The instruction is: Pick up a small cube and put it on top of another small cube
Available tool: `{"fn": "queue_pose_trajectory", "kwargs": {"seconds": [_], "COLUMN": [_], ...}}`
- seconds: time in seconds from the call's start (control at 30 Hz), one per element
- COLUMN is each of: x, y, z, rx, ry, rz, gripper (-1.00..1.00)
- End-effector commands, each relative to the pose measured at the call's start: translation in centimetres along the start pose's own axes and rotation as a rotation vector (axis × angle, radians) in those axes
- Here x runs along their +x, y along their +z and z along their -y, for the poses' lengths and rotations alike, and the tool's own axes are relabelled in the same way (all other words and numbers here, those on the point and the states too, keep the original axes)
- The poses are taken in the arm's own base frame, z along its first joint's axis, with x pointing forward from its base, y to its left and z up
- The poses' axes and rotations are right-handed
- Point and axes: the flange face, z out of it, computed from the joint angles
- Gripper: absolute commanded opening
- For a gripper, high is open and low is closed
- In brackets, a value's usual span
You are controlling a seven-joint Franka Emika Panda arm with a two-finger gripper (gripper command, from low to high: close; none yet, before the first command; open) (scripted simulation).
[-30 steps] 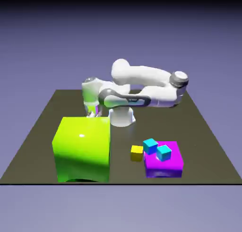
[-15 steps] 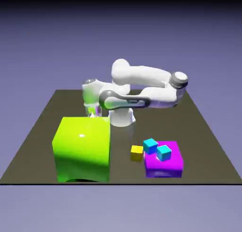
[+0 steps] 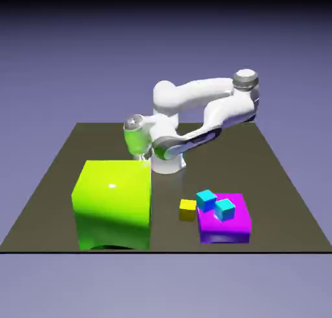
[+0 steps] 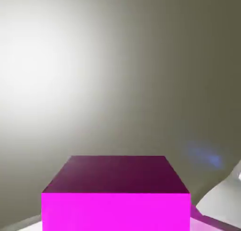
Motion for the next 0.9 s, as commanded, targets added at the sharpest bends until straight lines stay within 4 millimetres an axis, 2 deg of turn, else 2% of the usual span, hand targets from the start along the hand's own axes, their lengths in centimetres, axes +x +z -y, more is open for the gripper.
{"fn": "queue_pose_trajectory", "kwargs": {"seconds": [0.0, 0.37, 0.87], "x": [-0.8, -8.9, -14.9], "y": [-0.4, -5.4, -10.0], "z": [0.0, 0.1, 0.0], "rx": [0.008, 0.172, 0.359], "ry": [0.001, 0.004, 0.421], "rz": [-0.015, -0.085, 0.213], "gripper": [-1.0, -1.0, -1.0]}}
